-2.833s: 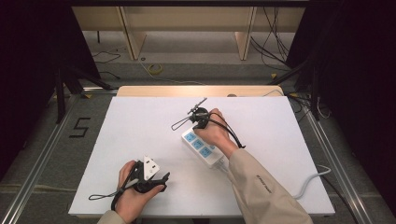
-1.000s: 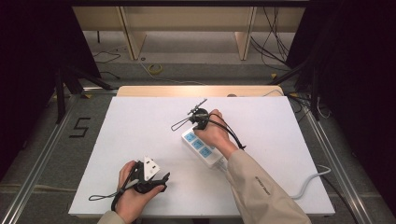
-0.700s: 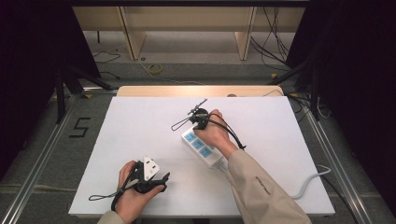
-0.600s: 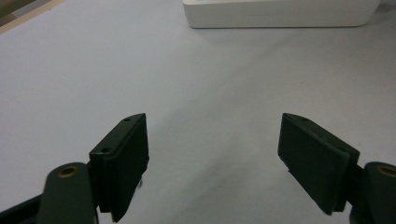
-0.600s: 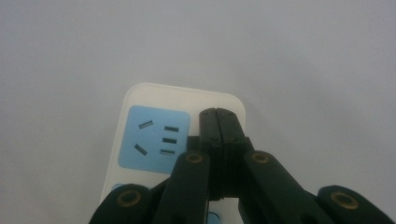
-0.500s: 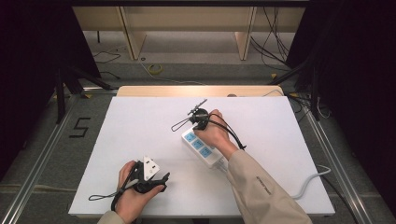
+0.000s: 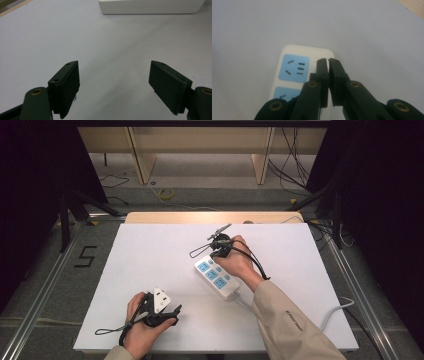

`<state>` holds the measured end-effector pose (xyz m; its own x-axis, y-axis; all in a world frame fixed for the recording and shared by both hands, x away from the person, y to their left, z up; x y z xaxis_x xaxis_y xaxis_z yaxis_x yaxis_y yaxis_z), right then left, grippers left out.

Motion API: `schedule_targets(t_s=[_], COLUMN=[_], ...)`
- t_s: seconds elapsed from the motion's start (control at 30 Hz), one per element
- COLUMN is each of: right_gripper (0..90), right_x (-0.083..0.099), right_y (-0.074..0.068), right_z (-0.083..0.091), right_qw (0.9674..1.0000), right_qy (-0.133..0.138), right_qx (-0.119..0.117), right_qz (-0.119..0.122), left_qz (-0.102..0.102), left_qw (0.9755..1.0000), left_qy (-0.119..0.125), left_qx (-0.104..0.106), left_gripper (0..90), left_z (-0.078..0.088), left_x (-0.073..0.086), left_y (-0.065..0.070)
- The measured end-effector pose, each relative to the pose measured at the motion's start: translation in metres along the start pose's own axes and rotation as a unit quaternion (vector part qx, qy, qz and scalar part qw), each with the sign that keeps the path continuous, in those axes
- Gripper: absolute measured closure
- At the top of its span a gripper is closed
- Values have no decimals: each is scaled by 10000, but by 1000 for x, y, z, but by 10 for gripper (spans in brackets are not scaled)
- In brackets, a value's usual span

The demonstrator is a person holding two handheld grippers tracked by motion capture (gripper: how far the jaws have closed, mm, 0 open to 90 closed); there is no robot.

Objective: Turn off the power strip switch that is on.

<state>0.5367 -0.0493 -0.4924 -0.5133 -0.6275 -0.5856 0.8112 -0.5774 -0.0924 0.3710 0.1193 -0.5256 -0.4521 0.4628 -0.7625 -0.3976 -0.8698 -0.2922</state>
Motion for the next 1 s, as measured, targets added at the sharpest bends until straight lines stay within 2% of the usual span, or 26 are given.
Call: schedule_targets(t_s=[0.1, 0.43, 0.63, 0.73, 0.8, 1.0], right_gripper=[834, 695, 639, 613, 596, 561], right_x=[5, 29, 52, 65, 74, 104], right_y=[0, 4, 5, 6, 7, 6], right_z=[5, 22, 38, 48, 56, 76], right_qw=[9999, 9995, 9986, 9981, 9975, 9958], right_qy=[19, 218, 421, 538, 628, 874], right_qx=[-73, -159, -241, -259, -237, -202], right_qz=[-99, -138, -194, -148, -218, -198], left_qz=[-3, 17, 19, 29, 6, 23], left_qw=[10000, 10000, 10000, 10000, 9999, 9999], left_qy=[-11, -52, -79, -75, -108, -131], left_qx=[2, 2, 7, 7, 5, -12], left_gripper=[245, 246, 246, 246, 246, 246], left_z=[0, -1, -2, -1, -1, -2], left_x=[0, 2, 4, 4, 5, 6], left_y=[0, -1, -1, -1, -2, -3])
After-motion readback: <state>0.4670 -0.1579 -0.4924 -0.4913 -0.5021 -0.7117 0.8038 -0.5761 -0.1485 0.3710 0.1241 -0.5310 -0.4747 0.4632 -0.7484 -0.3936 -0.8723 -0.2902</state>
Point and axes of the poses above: each handheld gripper's, and its own axes: z roughly backward along the jaws, x roughly out of its underside, y roughly to its right, the point moved 8 cm from there along -z, roughly forward along the jaws, and after that the axes turned 10 degrees about -x, right-handed, at the moved point
